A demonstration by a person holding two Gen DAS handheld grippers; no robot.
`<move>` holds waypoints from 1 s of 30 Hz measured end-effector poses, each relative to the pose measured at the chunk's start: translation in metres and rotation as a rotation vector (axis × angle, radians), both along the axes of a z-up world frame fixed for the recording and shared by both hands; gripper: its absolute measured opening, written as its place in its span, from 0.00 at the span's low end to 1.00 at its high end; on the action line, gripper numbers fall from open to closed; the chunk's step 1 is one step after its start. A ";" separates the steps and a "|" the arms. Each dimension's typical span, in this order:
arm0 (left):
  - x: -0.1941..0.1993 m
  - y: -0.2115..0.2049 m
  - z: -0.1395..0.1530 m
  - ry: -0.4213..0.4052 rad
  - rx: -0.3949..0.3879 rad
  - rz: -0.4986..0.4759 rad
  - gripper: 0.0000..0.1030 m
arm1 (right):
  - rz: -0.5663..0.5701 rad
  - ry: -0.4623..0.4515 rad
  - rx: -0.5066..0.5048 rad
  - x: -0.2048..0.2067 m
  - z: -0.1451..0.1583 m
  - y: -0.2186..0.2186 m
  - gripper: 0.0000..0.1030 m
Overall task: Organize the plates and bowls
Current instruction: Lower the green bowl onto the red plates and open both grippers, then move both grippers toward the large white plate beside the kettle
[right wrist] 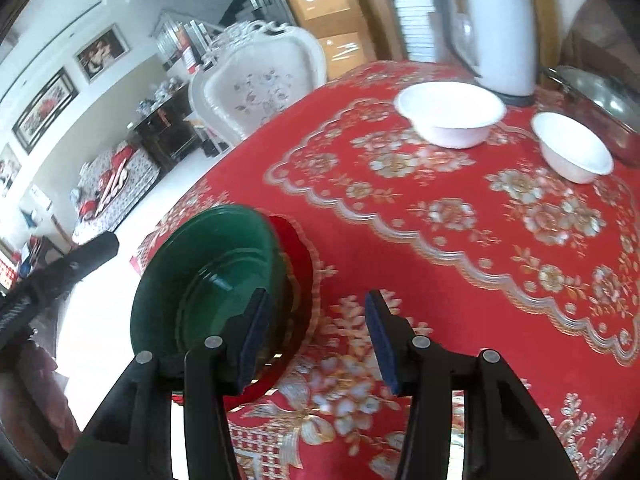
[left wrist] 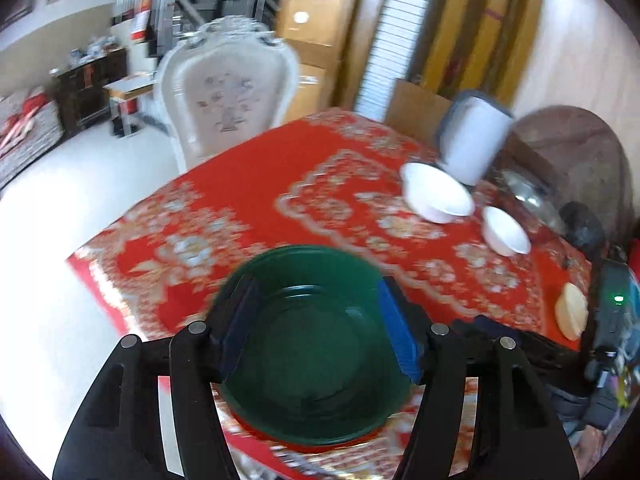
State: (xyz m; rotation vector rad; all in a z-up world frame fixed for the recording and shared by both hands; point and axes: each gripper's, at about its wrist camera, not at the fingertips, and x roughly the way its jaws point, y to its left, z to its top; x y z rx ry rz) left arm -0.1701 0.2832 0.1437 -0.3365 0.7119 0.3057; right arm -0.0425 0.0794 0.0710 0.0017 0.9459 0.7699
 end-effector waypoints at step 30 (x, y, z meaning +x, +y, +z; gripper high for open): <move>0.198 -0.109 0.036 0.068 0.089 -0.235 0.61 | -0.254 -0.028 0.028 0.121 0.040 -0.100 0.56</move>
